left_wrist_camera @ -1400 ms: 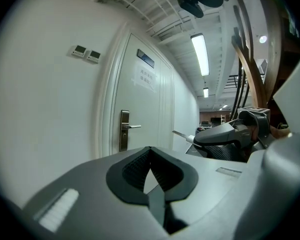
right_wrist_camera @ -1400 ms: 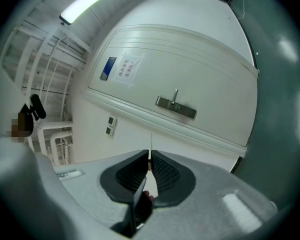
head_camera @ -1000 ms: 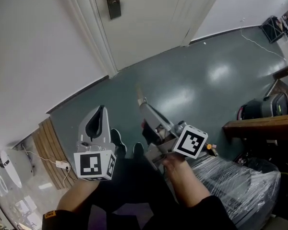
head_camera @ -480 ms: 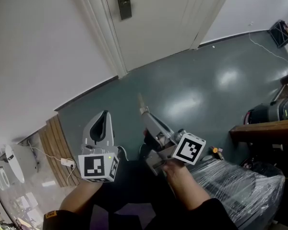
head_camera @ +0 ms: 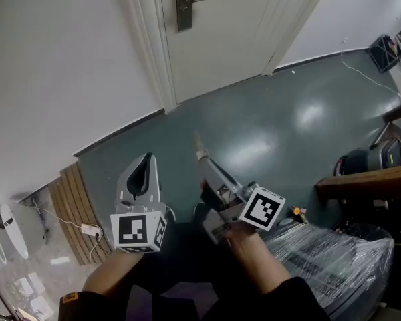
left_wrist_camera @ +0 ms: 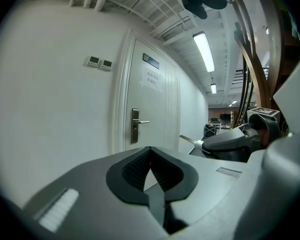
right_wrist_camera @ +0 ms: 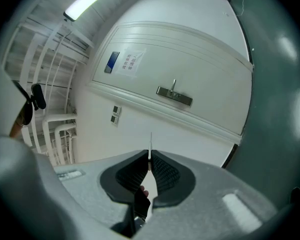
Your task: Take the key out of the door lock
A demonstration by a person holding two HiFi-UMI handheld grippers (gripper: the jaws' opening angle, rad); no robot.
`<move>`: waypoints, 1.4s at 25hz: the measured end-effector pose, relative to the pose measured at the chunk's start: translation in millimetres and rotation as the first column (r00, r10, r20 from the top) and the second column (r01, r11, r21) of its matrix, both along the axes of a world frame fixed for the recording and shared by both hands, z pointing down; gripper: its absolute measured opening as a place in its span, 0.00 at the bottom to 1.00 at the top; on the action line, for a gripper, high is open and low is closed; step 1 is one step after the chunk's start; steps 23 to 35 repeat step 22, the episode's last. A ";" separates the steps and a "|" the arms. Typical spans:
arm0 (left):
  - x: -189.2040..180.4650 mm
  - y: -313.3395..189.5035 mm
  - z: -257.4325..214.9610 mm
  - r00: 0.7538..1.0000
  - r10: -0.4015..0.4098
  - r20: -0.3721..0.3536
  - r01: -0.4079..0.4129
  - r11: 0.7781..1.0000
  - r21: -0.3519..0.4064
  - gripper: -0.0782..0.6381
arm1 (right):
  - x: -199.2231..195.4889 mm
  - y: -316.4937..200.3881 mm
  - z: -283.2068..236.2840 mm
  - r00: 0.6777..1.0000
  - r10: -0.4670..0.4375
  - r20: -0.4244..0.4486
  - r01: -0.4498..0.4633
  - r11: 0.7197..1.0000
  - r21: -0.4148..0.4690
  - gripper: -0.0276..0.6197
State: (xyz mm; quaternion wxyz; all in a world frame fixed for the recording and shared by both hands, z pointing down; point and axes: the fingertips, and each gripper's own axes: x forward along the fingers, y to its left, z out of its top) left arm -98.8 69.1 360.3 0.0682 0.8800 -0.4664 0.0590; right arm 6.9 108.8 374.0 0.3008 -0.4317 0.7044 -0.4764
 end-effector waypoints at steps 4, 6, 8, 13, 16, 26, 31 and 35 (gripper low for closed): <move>-11.2 -0.5 -1.5 1.000 0.006 -0.019 -0.006 1.000 -0.003 0.13 | -10.2 -1.2 -1.6 1.000 0.018 -0.011 -0.018 1.000 -0.006 0.06; -17.9 -1.1 -1.8 1.000 0.006 -0.026 -0.006 1.000 -0.003 0.13 | -16.1 -1.3 -2.3 1.000 0.021 -0.020 -0.021 1.000 -0.008 0.06; -24.1 -0.3 -3.2 0.999 0.005 -0.032 -0.005 1.000 0.001 0.13 | -21.6 0.0 -4.6 0.999 0.020 -0.030 -0.020 1.000 -0.005 0.06; -33.2 2.0 -10.0 0.999 0.012 -0.047 -0.011 1.000 0.011 0.13 | -34.2 1.8 -11.1 0.999 0.022 -0.038 -0.022 1.000 0.005 0.06; -36.4 4.6 -9.4 0.998 0.023 -0.050 -0.022 1.000 0.019 0.13 | -40.0 3.0 -13.0 0.999 0.023 -0.036 -0.023 1.000 0.010 0.06; -39.1 11.3 -8.1 0.998 0.028 -0.052 -0.028 1.000 0.006 0.13 | -41.1 8.3 -12.9 0.999 0.032 -0.025 -0.032 0.999 0.010 0.06; -39.1 11.3 -8.1 0.998 0.028 -0.052 -0.028 1.000 0.006 0.13 | -41.1 8.3 -12.9 0.999 0.032 -0.025 -0.032 0.999 0.010 0.06; -39.1 11.3 -8.1 0.998 0.028 -0.052 -0.028 1.000 0.006 0.13 | -41.1 8.3 -12.9 0.999 0.032 -0.025 -0.032 0.999 0.010 0.06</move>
